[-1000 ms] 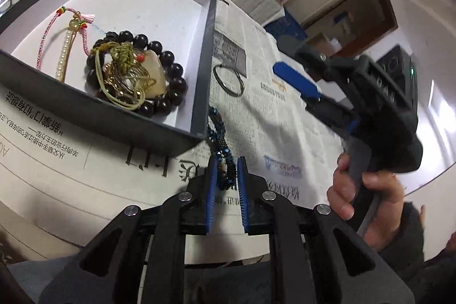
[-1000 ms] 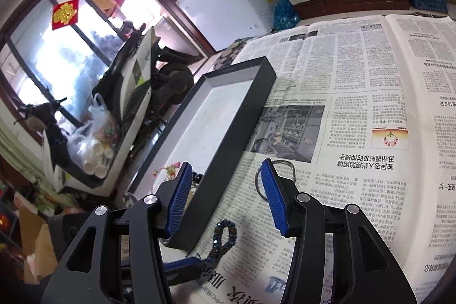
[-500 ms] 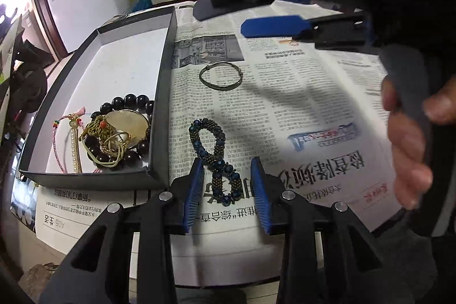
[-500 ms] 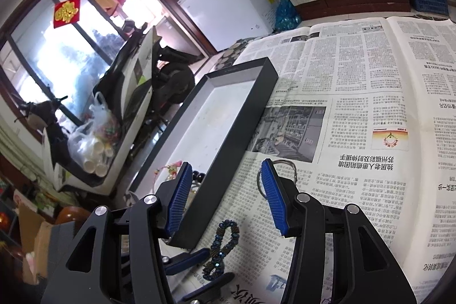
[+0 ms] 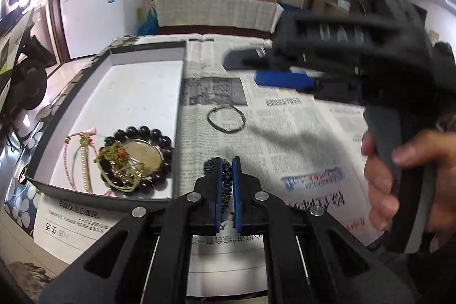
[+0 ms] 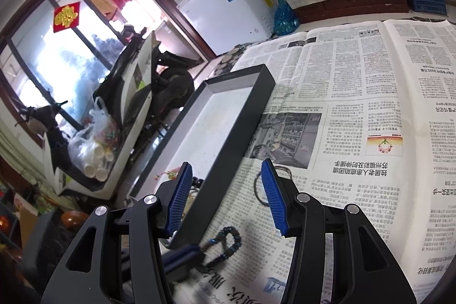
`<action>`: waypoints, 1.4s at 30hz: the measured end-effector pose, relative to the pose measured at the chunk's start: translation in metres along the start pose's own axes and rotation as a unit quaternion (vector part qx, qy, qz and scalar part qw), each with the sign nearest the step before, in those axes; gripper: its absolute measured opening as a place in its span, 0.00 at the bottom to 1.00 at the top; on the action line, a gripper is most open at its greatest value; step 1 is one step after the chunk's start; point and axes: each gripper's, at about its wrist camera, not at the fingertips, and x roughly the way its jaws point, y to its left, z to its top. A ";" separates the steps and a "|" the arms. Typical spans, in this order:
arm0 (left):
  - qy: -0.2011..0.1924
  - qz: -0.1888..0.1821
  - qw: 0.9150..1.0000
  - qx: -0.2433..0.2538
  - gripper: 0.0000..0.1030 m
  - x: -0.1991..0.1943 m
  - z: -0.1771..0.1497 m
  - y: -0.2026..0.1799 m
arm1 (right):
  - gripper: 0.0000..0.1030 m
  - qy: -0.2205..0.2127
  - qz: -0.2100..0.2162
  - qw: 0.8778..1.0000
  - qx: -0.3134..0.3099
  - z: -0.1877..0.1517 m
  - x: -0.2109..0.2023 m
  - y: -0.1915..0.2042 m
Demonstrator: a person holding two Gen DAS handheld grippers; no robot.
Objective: Organize jewelry
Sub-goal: 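Carry the blue bracelet into the box with the left gripper while the right reaches the silver bangle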
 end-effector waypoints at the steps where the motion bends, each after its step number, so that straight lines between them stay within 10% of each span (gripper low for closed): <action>1: -0.007 0.001 1.000 -0.007 0.06 -0.003 0.001 0.003 | 0.51 0.002 -0.003 1.000 0.000 -0.001 0.001 0.000; 24: -0.053 0.014 0.996 -0.074 0.06 -0.026 0.017 0.042 | 0.51 0.077 -0.133 0.979 -0.130 -0.022 0.034 0.017; 35: -0.047 0.002 0.996 -0.082 0.06 -0.026 0.018 0.047 | 0.23 0.108 -0.154 0.958 -0.217 -0.039 0.059 0.037; 39: -0.055 0.005 0.995 -0.086 0.06 -0.029 0.019 0.050 | 0.16 0.107 -0.197 0.930 -0.290 -0.051 0.063 0.050; 42: -0.055 0.004 0.995 -0.088 0.06 -0.028 0.020 0.052 | 0.09 0.101 -0.199 0.936 -0.271 -0.048 0.061 0.044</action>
